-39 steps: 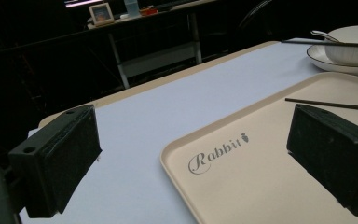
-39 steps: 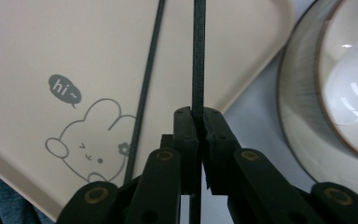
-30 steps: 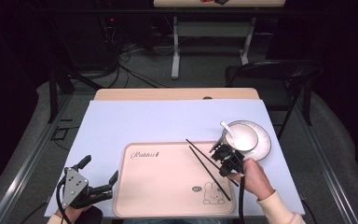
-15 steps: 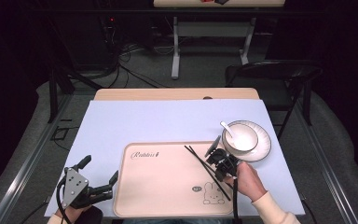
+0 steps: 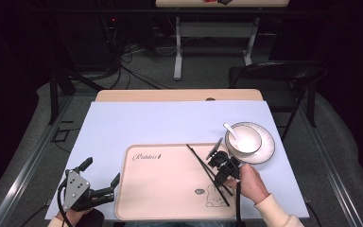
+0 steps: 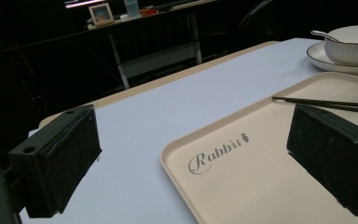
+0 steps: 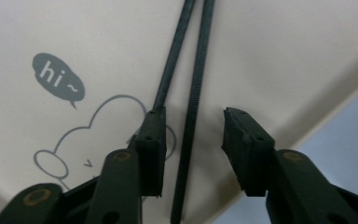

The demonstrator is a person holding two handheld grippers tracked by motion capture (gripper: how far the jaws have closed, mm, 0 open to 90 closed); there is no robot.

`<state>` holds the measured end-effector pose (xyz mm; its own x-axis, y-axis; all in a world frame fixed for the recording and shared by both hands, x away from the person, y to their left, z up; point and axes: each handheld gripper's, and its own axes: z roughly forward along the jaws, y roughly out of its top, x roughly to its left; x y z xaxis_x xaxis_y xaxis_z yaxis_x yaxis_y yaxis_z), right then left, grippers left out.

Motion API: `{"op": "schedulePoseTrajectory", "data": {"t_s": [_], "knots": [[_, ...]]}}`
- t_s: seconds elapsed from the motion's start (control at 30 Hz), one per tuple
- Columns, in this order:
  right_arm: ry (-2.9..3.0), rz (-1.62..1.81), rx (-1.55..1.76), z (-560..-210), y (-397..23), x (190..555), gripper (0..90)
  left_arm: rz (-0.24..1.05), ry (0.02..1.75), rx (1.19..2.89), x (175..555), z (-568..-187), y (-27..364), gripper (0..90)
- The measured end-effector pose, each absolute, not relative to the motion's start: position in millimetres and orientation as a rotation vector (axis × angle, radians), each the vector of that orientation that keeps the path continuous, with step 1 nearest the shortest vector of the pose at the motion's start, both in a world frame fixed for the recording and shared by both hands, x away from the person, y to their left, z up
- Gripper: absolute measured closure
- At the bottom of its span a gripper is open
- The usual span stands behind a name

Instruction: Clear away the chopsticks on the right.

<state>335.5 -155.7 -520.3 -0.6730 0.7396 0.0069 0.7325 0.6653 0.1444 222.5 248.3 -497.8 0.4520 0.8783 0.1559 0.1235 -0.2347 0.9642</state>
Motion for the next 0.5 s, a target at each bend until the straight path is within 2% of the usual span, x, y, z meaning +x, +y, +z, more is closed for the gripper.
{"op": "schedulePoseTrajectory", "data": {"t_s": [0.07, 0.2, 0.43, 0.47, 0.5], "knots": [[2.797, 0.236, 1.216, -516, -158, 334, 51.8, 0.910, 0.880, 1.667, 222, -498, 248, 2.4], [2.762, 0.294, 1.157, -507, -160, 329, 32.8, 0.911, 0.878, 1.669, 222, -498, 248, 2.4], [2.749, 0.327, 1.141, -504, -161, 327, 30.1, 0.913, 0.875, 1.679, 222, -498, 247, 2.4], [2.649, 0.564, 0.950, -495, -177, 315, 30.1, 0.913, 0.875, 1.679, 222, -498, 247, 2.4], [2.611, 0.641, 0.915, -490, -188, 310, 14.0, 0.912, 0.882, 1.675, 223, -498, 247, 2.4]]}}
